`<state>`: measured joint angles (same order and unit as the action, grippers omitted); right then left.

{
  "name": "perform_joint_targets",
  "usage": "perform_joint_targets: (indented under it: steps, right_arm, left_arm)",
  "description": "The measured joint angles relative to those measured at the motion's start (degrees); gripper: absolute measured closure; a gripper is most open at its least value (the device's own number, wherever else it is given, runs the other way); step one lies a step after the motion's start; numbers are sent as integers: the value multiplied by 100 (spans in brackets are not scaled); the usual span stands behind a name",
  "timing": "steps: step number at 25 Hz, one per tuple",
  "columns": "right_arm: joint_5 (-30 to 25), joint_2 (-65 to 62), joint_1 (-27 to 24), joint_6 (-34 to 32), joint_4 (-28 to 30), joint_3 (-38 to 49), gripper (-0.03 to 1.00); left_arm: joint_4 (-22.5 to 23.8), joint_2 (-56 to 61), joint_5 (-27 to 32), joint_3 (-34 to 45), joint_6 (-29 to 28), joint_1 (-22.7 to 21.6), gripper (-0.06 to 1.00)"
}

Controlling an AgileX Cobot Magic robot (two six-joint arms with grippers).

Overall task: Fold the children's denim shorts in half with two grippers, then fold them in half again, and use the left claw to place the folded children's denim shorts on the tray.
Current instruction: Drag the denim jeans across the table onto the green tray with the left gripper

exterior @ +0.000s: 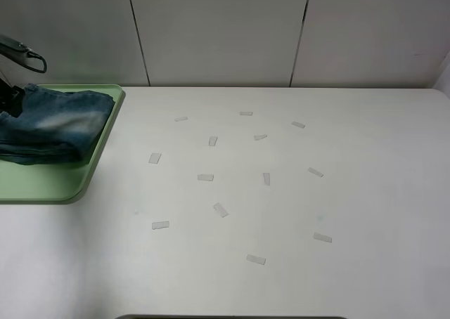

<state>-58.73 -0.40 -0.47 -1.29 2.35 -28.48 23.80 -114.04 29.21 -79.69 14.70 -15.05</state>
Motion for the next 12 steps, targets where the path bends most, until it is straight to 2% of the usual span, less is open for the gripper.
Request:
perform_joint_targets:
  steps: [8, 12]
  right_arm:
    - [0, 0, 0, 0, 0, 0, 27]
    - [0, 0, 0, 0, 0, 0, 27]
  left_arm:
    - [-361, 979, 1327, 0, -582, 194, -5]
    - [-800, 1655, 2040, 0, -656, 388, -5]
